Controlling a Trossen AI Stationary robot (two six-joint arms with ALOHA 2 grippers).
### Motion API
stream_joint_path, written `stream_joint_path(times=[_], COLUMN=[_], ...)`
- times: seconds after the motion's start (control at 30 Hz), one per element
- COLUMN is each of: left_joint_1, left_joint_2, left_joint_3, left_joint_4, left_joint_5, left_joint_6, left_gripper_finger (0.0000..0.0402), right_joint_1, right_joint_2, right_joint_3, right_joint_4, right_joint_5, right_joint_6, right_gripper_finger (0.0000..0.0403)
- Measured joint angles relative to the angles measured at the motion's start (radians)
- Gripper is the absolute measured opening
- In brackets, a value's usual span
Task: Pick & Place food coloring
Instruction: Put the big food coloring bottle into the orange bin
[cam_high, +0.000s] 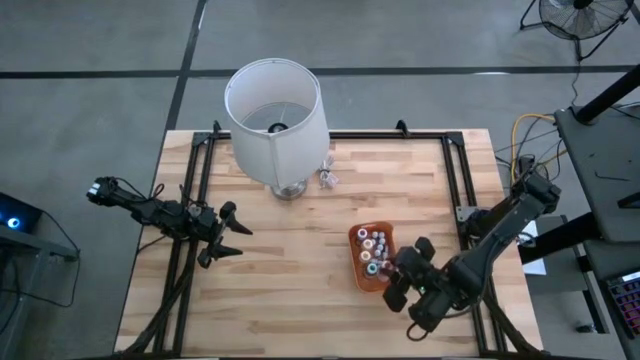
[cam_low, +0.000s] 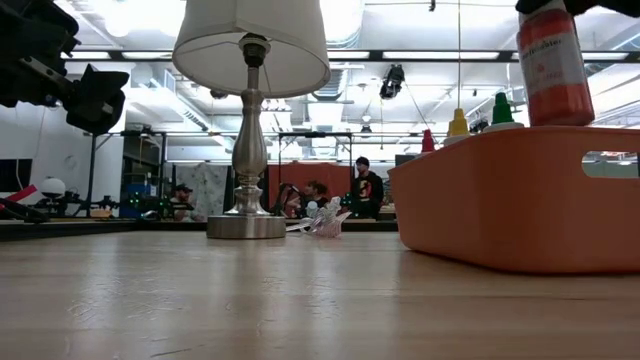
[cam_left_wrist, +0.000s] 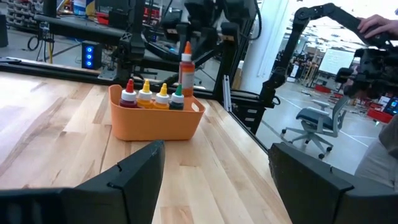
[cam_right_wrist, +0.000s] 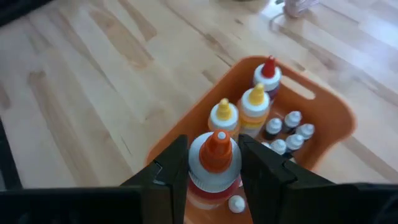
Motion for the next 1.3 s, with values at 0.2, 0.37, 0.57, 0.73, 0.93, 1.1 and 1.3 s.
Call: stream_joint_path(times=[0.2,0.37,0.57,0.73,0.93,1.1,1.3], left_joint_1=[0.000,0.000,0.000,0.000,0.000,0.000,0.000], left_joint_2=[0.000,0.000,0.000,0.000,0.000,0.000,0.000], left_joint_3=[0.000,0.000,0.000,0.000,0.000,0.000,0.000], left_joint_4=[0.000,0.000,0.000,0.000,0.000,0.000,0.000], left_joint_5=[0.000,0.000,0.000,0.000,0.000,0.000,0.000], left_joint_6=[0.000,0.000,0.000,0.000,0.000,0.000,0.000], left_gripper_finger=[0.0258,0.0259,0.0259,0.0259,0.0259,0.0259,0.0259], right_joint_1=[0.006,0.010,0.016,0.027,0.028,0.028,0.028], right_joint_2=[0.037,0.037,0.073,0.101,0.116,0.135,0.138], right_joint_3=[-0.018,-0.037,-0.060,-0.093,-0.151,-0.183,-0.185], right_joint_4=[0.045,0.078,0.120,0.165,0.246,0.305,0.331], right_joint_5=[-0.001,-0.005,-0.003,-0.003,0.008,0.019,0.015], right_joint_6=[0.000,0.000,0.000,0.004,0.003,-0.006,-0.061], right_gripper_finger=[0.0107,0.0107,0.0107,0.0107,0.0107,0.0107,0.0132])
